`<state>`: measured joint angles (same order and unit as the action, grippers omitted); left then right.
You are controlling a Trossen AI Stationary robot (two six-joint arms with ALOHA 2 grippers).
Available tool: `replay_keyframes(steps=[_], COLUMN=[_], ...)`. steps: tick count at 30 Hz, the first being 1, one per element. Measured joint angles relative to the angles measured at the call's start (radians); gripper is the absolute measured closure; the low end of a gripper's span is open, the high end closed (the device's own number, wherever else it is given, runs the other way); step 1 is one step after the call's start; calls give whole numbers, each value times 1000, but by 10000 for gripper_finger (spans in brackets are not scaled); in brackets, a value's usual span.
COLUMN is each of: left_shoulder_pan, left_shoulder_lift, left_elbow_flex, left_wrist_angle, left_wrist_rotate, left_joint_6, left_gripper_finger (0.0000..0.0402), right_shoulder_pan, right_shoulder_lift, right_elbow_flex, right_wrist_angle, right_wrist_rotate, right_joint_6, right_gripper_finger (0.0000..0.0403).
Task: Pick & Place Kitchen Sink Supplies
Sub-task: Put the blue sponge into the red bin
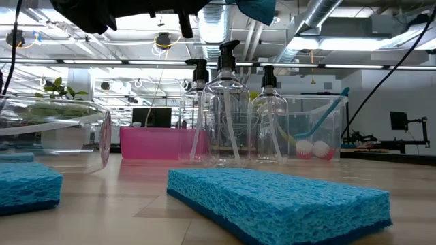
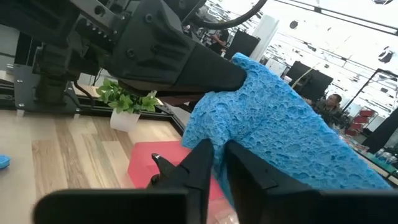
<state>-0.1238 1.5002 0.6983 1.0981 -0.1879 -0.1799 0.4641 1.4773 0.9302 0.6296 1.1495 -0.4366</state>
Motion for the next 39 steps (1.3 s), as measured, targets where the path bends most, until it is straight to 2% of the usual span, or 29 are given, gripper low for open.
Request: replay_keyframes(steps=[8,15,20,25,27,30,36,39], left_shoulder_pan=[0,0,0,-13,-27,-46,-22,23], left_shoulder_lift=[2,-3,-62,-233,-312,-412,-563,-610], left_elbow_flex=[0,0,0,0,-6,-50,-172,-220], left_wrist_angle=[-10,-17,-112,-385,-491,-570,-574,-571], left_wrist_rotate=[-2,-2,-2,-27,-92,-250,-642,-745], left_joint_6=[27,30,96,206,242,288,360,361], left_gripper_finger=[390,390,391,390,391,388,387,385], right_shoulder_pan=[23,92,164,244,270,293,275,254], right_shoulder_lift=[0,0,0,0,0,0,0,0], right_elbow_flex=[0,0,0,0,0,0,0,0], right_wrist_angle=[-33,-42,-42,-99,-158,-243,-282,-287], right_wrist_rotate=[-4,-3,0,0,0,0,1,0], right_joint_6=[0,-5,33,157,216,283,332,352], right_gripper_finger=[264,186,170,177,181,188,203,210])
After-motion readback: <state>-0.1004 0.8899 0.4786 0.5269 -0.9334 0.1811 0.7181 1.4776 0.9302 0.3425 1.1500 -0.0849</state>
